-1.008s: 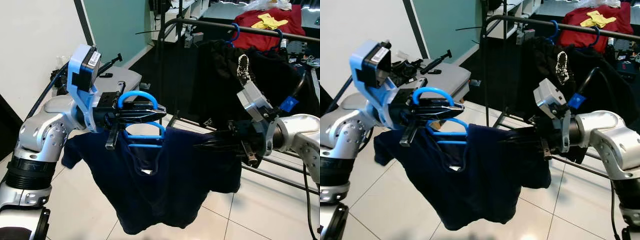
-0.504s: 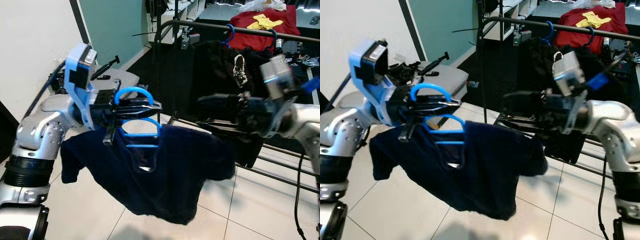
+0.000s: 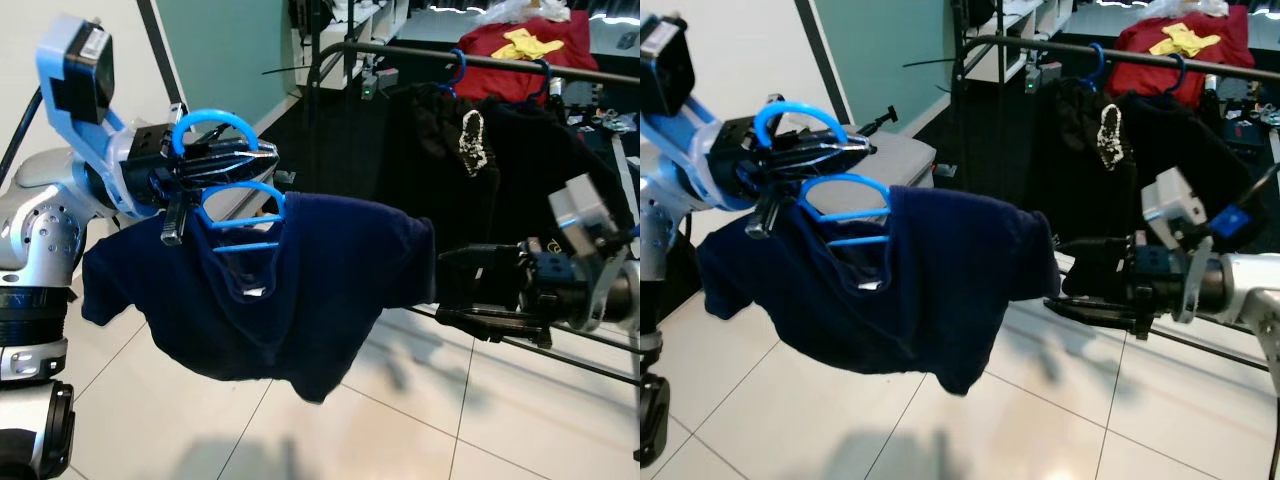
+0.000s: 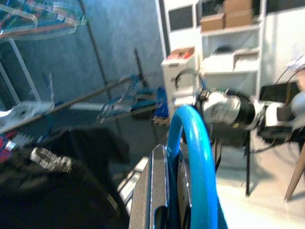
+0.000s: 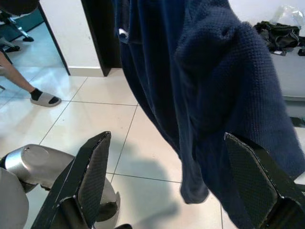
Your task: Hang hanger
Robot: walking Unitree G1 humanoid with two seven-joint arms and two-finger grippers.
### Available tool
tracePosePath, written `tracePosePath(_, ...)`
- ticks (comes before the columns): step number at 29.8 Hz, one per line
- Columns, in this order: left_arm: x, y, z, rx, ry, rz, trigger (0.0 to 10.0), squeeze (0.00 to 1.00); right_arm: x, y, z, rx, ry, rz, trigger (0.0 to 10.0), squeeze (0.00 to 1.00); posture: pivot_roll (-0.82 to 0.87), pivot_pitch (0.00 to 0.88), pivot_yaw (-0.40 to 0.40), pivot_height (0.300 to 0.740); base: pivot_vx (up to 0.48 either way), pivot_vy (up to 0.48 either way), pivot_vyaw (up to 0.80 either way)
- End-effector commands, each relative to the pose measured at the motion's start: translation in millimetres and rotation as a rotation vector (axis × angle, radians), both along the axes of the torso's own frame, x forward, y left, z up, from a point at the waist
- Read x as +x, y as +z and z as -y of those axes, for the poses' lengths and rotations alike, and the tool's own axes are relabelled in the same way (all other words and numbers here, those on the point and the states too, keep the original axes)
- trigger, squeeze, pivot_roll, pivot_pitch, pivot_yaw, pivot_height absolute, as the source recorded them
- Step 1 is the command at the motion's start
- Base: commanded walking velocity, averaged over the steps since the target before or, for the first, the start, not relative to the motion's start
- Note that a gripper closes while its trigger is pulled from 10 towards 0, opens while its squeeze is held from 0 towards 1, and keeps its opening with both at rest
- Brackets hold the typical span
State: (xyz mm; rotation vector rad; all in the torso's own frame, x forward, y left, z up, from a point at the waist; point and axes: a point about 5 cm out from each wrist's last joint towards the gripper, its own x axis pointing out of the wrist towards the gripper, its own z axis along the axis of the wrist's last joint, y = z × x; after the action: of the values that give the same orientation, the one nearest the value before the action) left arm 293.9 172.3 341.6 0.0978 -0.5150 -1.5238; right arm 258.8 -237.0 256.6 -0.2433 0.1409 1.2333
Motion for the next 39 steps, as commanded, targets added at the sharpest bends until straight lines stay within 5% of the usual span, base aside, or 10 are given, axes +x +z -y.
tracePosePath(1, -5.2, 5, 4.8, -0.003, -0.052, 0.023, 0.0, 0.0, 2.2, 3, -5.5, -0.002, 0.008, 0.038, 10.0, 0.0, -0.06, 0.083, 0.081, 0.74, 0.0, 0.0, 0.0)
tracePosePath(11, -7.4, 2, 10.1, 0.013, -0.091, 0.012, 0.0, 0.0, 6.1, 16, -5.0, 0.0, -0.001, 0.095, 10.0, 0.0, -0.06, 0.083, 0.08, 0.74, 0.0, 0.0, 0.0)
tracePosePath(23, -5.7, 4, 7.8, 0.01, -0.068, 0.01, 0.0, 0.0, -15.2, 51, 15.3, 0.05, 0.016, 0.158, 10.0, 0.0, -0.06, 0.091, 0.082, 0.74, 0.0, 0.0, 0.0)
tracePosePath(39, -11.2, 7, 17.3, -0.006, -0.132, 0.017, 0.0, 0.0, -2.9, 14, -6.3, -0.033, 0.053, 0.062, 10.0, 0.0, -0.05, 0.084, 0.084, 0.74, 0.0, 0.0, 0.0)
